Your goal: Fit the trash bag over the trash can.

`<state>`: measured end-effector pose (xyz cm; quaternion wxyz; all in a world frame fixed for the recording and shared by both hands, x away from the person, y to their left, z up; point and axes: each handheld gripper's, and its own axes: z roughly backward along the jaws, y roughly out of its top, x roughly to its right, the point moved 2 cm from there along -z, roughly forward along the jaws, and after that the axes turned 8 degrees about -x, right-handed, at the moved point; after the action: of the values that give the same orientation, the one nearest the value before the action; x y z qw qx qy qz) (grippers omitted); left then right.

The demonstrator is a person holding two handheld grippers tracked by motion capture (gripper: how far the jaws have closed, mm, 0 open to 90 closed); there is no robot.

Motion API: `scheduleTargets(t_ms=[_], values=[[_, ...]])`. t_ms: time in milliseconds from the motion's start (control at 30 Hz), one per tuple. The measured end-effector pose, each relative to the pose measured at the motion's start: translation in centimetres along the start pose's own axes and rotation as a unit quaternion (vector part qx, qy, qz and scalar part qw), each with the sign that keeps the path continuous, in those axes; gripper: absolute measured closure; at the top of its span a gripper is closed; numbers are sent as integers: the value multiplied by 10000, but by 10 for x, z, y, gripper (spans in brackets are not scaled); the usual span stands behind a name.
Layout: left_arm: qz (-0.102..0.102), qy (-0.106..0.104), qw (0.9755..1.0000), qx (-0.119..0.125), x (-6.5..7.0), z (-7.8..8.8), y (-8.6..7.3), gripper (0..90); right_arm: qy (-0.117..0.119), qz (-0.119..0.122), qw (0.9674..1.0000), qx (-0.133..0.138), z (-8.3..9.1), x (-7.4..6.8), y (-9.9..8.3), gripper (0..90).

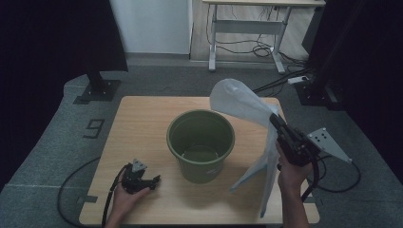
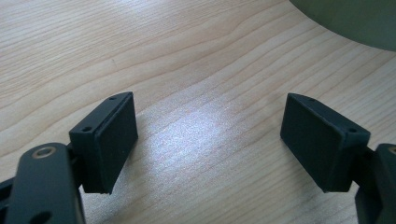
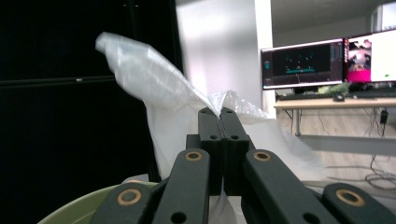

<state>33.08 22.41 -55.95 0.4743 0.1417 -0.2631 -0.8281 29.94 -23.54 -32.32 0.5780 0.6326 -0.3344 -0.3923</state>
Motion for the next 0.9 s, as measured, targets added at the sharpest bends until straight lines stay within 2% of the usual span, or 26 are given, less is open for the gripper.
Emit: scheduleTargets(t_ms=[133,267,633,733,900], values=[[0,-1,10000,-1,0,0,0,187,52,159,9999,20,3,-7,0,888],[1,-1,10000,0,0,0,0,187,151,188,9997,-13,2,-10,-2,888],[0,3,10000,4,0,0,0,187,489,362,9975,-362,-7,-24,-24,888],[-1,2,10000,2,0,0,0,187,562,497,9959,-507,-6,-30,-31,887],[0,4,10000,2,0,0,0,187,779,427,9945,-552,1,-37,-37,887]])
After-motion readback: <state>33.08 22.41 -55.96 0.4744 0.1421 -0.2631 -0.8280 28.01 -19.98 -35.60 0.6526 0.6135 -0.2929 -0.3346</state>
